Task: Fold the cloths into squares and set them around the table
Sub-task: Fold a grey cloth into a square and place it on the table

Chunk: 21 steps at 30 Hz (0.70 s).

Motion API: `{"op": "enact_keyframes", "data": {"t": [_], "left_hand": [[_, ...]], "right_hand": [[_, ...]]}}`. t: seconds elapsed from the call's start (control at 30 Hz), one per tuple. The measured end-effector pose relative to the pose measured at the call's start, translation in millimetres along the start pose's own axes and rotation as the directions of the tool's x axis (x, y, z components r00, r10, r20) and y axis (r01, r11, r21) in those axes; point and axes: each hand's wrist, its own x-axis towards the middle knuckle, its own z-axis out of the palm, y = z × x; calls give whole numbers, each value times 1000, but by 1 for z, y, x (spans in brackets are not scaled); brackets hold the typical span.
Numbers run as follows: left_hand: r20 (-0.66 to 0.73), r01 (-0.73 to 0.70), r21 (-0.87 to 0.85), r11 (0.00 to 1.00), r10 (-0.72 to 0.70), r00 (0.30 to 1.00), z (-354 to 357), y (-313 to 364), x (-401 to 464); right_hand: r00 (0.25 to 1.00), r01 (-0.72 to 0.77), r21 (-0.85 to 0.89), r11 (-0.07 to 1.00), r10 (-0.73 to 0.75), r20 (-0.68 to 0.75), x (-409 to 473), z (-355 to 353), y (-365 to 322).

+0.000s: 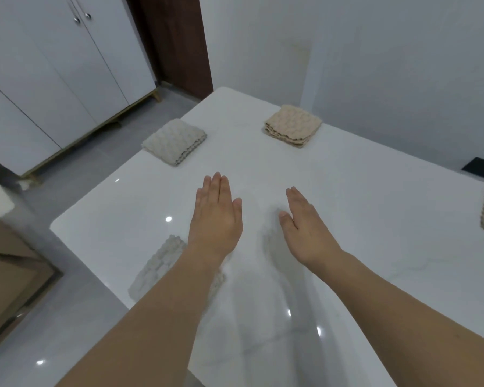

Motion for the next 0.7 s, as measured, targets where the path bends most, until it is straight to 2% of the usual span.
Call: {"op": "enact_keyframes", "data": {"t": [0.4,0.7], "left_hand": [[160,-166,-61,984,174,972,-12,-37,72],[192,-297,-106,949,312,930,-9,-71,137]], "right_hand": [[982,-155,56,986,160,-101,62,8,-33],[961,-209,100,973,224,-165,122,23,-59]]}}
